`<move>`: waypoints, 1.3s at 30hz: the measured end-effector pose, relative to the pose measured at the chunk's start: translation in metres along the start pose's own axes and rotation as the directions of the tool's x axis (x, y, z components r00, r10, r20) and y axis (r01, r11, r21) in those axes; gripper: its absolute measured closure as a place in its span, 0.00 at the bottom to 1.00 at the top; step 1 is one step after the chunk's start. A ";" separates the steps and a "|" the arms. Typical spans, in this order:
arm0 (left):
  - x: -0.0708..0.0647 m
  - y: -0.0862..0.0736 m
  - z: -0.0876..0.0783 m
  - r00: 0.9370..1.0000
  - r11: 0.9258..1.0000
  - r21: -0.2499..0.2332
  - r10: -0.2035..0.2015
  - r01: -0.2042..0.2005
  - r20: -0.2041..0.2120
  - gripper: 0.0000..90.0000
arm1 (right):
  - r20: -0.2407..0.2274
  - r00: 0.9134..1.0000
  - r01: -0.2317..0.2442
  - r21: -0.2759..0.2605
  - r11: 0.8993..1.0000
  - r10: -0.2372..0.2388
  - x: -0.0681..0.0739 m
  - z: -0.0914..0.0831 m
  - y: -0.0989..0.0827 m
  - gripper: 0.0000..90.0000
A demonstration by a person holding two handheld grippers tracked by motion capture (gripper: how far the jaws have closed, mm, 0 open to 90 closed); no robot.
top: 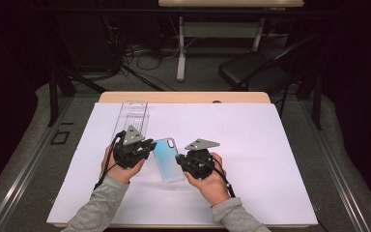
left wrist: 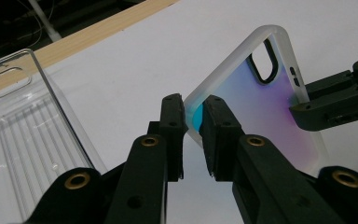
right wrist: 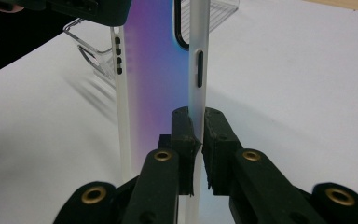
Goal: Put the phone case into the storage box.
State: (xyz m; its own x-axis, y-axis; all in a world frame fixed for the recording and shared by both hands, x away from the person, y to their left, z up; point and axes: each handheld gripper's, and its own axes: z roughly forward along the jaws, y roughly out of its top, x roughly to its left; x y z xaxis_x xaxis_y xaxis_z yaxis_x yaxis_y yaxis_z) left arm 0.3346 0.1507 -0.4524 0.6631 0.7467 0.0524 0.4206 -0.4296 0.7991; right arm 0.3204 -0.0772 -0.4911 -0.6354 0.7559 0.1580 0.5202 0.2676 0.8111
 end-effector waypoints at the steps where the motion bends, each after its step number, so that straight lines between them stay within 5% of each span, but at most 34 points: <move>1: 0.000 0.000 0.000 1.000 1.000 -0.001 -0.001 0.001 -0.001 0.88 | 0.000 1.000 0.000 0.000 1.000 0.000 0.000 0.000 0.000 0.93; 39: 0.001 0.001 -0.003 1.000 1.000 0.006 -0.029 0.029 -0.002 0.89 | -0.021 1.000 -0.007 -0.007 1.000 0.007 -0.001 0.001 -0.001 0.92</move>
State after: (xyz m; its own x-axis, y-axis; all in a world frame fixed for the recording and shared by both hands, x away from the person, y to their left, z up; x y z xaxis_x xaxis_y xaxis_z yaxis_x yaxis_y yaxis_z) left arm 0.3337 0.1524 -0.4501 0.6493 0.7599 0.0310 0.4434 -0.4113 0.7964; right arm 0.3213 -0.0772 -0.4926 -0.6434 0.7452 0.1753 0.5209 0.2583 0.8136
